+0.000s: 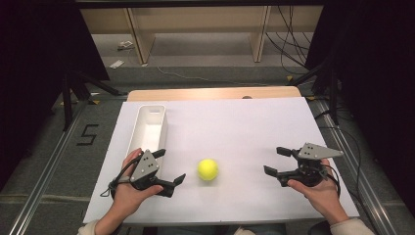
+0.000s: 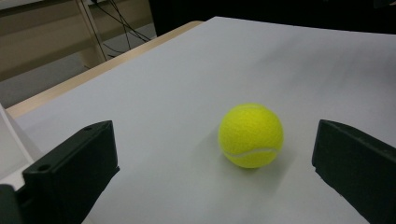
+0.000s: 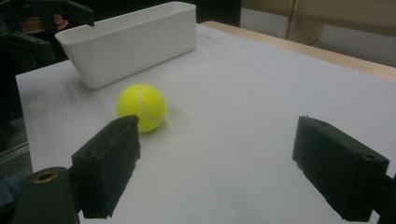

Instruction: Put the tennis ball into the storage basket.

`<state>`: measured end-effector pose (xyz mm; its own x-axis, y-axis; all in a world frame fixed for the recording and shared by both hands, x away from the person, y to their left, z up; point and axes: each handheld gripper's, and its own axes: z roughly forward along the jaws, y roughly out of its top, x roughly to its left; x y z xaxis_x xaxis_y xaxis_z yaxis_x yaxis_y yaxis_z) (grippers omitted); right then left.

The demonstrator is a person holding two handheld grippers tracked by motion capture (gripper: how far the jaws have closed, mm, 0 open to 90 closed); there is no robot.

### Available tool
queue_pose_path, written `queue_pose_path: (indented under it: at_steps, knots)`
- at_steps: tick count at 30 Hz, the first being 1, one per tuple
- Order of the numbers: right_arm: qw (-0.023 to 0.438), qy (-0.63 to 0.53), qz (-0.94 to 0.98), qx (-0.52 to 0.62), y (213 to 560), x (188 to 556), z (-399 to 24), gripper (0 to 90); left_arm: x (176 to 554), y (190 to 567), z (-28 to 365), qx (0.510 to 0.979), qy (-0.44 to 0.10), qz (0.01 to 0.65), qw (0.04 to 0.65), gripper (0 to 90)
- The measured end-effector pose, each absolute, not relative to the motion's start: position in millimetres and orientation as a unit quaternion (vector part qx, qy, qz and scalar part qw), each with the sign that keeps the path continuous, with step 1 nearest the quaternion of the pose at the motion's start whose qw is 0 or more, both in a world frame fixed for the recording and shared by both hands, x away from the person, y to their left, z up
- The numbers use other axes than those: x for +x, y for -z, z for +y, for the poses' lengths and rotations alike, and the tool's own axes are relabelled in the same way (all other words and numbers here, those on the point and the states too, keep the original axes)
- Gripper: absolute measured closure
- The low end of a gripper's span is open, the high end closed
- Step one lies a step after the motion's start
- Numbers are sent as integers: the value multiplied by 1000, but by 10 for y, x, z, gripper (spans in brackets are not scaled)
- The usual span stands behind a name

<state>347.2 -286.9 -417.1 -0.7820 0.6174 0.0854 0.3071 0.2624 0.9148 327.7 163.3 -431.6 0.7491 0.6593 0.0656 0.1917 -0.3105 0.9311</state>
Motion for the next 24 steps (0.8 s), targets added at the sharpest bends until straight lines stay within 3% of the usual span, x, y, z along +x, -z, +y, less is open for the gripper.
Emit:
queue_pose_path:
  at_steps: [24]
  knots:
    - [135, -524, 796, 271, 4182, 3505, -2655, 156, 3268, 4318, 1627, 781, -222, 269, 518, 0]
